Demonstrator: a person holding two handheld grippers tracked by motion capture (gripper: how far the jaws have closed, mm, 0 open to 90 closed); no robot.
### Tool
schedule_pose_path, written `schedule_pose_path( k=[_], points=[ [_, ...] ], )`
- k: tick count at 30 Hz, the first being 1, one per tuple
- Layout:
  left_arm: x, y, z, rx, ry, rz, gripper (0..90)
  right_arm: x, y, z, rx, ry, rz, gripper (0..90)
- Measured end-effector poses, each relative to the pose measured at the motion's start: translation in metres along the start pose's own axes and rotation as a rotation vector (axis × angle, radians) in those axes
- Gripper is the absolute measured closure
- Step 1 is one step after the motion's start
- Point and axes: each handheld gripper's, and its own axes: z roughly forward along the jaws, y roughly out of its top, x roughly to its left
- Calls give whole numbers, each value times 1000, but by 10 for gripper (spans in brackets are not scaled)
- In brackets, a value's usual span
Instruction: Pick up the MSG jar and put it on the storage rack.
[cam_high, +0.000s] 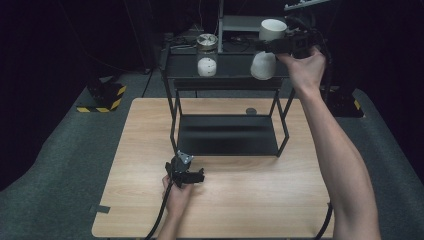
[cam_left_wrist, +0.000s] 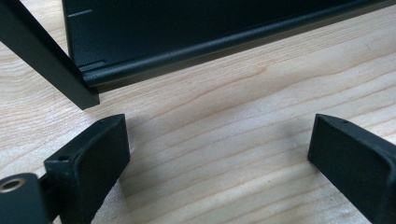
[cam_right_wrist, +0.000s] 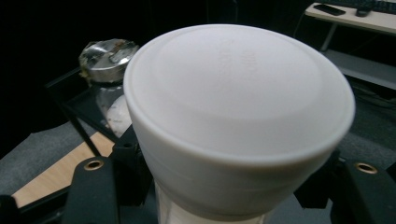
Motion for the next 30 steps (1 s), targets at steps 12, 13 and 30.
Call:
schedule_pose_path(
  k=[12, 13, 30],
  points=[
    [0, 0, 0, -3, 0, -1, 55, 9, 13, 33, 40, -82, 12, 345],
    [0, 0, 0, -3, 0, -1, 55, 9, 13, 33, 40, -82, 12, 345],
    [0, 0, 0, -2, -1, 1, 55, 21, 15, 63, 55, -135, -3, 345]
  ],
)
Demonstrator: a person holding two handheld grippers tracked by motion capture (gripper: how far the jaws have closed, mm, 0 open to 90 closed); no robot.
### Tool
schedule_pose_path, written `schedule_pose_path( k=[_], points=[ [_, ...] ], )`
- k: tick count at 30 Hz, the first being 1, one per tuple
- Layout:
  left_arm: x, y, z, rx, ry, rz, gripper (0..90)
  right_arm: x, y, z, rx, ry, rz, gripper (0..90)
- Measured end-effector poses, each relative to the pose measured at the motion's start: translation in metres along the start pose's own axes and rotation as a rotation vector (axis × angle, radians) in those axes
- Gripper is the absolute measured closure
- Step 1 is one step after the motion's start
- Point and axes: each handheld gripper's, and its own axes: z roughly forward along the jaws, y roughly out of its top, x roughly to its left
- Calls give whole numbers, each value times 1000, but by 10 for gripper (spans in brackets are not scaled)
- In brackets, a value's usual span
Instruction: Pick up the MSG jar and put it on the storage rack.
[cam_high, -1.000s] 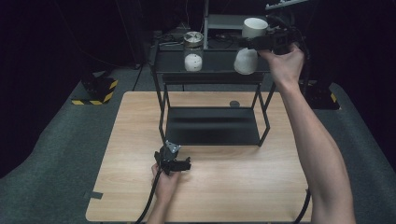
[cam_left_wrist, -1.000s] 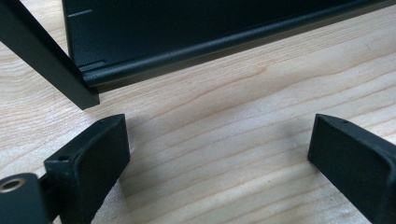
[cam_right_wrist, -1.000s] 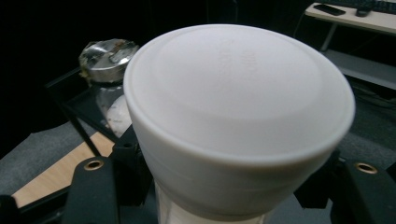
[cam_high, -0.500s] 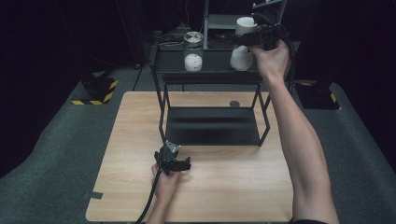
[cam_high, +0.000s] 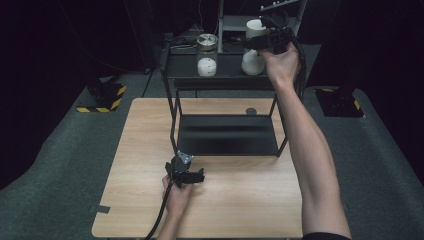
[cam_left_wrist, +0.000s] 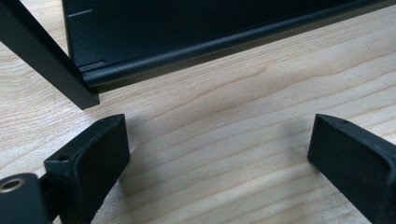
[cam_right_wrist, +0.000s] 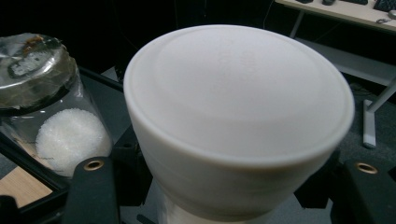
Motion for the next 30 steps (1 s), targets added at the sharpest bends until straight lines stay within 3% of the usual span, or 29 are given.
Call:
schedule_pose_path(
  k=[18, 21, 22, 23, 25, 26, 30],
  points=[
    [-1, 0, 0, -1, 2, 0, 55, -5, -5, 3, 5, 22, -3, 333],
    [0, 0, 0, -1, 1, -1, 55, 1, -8, 4, -8, -14, -9, 131],
    [0, 0, 0, -1, 1, -1, 55, 1, -8, 4, -8, -14, -9, 131],
    [0, 0, 0, -1, 1, -1, 55, 10, -9, 3, -13, -59, -18, 71],
    [0, 0, 0, -1, 1, -1, 54, 10, -10, 2, -18, -49, -25, 28],
    [0, 0, 0, 0, 1, -1, 55, 3, -12, 0, -34, -5, -15, 0],
    [0, 0, 0, -1, 0, -1, 54, -2, -16, -3, -47, 29, 0, 0]
  ],
)
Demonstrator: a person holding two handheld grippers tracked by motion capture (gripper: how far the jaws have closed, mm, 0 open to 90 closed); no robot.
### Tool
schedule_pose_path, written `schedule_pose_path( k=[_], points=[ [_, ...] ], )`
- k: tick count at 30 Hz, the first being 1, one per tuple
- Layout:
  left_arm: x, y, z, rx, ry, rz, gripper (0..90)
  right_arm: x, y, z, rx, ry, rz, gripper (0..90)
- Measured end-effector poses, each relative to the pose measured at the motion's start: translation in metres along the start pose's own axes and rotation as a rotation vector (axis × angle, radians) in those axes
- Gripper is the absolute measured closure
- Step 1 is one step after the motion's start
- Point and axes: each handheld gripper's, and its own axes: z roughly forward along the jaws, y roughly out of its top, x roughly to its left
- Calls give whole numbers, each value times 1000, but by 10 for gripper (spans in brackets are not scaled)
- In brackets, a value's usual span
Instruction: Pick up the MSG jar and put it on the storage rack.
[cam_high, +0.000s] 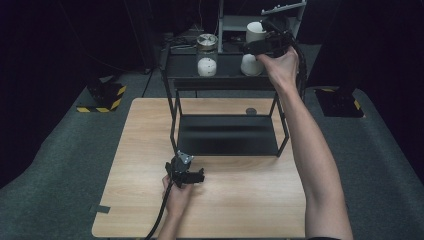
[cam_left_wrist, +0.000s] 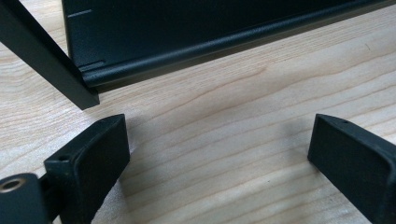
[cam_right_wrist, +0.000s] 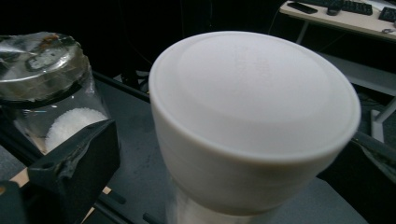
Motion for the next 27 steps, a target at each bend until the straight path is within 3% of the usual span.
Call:
schedule_pose_path(
  k=[6, 8, 15, 18, 23, 27],
  points=[
    [0, 0, 0, 1, 0, 2, 56, 4, -9, -10, -27, 5, -21, 0],
    [0, 0, 0, 0, 0, 2, 56, -2, -14, -12, -35, 29, 0, 0],
    [0, 0, 0, 1, 0, 2, 56, -7, -19, -17, -41, 57, 2, 0],
    [0, 0, 0, 1, 0, 2, 56, -21, -30, -20, -76, 128, 50, 0],
    [0, 0, 0, 1, 0, 1, 56, -26, -41, -23, -97, 137, 59, 0],
    [0, 0, 0, 1, 2, 3, 57, -28, -42, -24, -76, 133, 68, 0]
  ],
)
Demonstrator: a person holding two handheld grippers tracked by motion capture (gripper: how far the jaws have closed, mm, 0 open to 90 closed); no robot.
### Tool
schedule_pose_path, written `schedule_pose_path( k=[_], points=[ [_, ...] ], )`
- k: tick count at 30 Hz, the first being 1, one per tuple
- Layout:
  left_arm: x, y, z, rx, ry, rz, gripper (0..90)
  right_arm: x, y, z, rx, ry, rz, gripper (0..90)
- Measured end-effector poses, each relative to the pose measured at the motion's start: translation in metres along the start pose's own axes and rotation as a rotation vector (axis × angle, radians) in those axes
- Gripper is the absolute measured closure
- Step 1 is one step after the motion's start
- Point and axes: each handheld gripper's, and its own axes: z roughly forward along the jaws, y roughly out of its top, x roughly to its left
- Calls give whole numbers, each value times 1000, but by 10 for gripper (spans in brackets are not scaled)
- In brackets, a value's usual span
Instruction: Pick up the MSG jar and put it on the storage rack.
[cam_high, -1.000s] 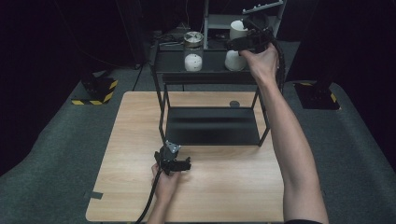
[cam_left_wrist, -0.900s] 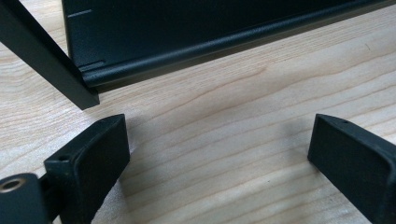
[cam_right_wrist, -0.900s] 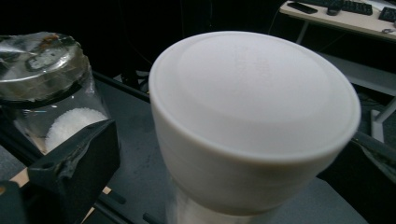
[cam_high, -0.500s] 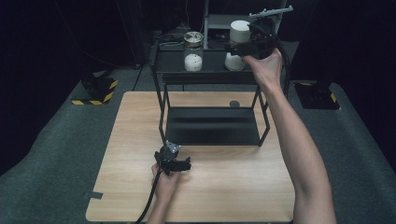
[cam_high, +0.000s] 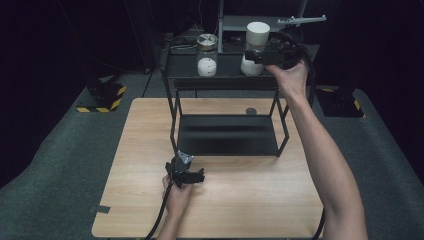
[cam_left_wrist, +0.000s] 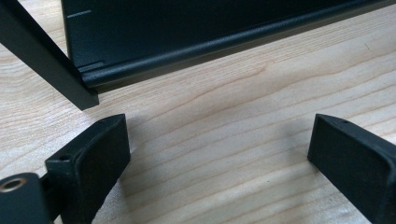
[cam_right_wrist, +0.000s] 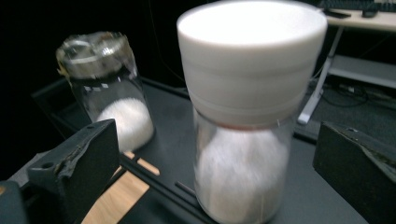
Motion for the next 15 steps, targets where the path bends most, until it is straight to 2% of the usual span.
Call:
schedule_pose_path(
  k=[1, 4, 7, 12, 14, 15],
  points=[
    [0, 0, 0, 0, -1, -1, 57, 0, -2, -2, 1, 3, -2, 0],
    [0, 0, 0, 0, -1, -1, 57, 3, -20, -6, -84, -5, -31, 0],
    [0, 0, 0, -2, -1, -3, 57, 2, -17, -10, -45, -5, -34, 0],
    [0, 0, 0, -2, -1, -3, 57, 4, -26, -15, -67, -24, -46, 0],
    [0, 0, 0, -2, -1, -4, 57, 2, -25, -17, -31, -30, -45, 0],
    [0, 0, 0, -2, -1, -4, 57, 2, -25, -17, -31, -30, -45, 0]
  ],
)
